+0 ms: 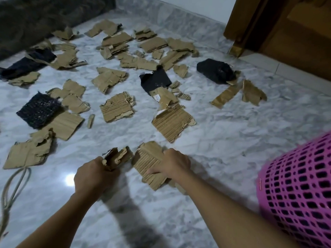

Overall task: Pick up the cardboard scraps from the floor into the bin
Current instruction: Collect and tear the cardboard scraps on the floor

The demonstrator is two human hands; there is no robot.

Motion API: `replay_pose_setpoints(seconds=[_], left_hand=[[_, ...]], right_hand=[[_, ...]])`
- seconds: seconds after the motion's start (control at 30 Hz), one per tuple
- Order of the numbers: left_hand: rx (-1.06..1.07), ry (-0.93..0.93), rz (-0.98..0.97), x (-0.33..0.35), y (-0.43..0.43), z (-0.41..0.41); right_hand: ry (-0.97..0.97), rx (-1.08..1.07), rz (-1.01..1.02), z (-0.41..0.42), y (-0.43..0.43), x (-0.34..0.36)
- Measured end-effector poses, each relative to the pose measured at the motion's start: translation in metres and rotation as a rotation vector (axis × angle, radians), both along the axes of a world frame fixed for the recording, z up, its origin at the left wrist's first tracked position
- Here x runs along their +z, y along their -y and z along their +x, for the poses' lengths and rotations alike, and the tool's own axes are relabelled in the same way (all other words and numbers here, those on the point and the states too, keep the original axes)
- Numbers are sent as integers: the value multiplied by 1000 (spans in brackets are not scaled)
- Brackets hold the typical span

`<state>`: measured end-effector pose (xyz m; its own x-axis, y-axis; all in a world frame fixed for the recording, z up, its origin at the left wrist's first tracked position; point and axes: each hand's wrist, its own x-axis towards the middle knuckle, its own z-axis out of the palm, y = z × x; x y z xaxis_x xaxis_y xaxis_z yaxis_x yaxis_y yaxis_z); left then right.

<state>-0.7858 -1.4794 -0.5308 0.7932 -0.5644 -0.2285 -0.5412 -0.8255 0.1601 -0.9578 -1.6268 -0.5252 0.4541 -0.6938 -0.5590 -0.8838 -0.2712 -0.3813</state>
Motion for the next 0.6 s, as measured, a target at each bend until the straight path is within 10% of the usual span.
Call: replay_pose_setpoints(seconds=[0.33,0.6], left_hand=[[-13,-86,-66,25,33,6],[38,-118,-178,68,111,-2]], right_hand=[[549,-449,211,-49,84,25],[553,-467,167,-35,144,22]])
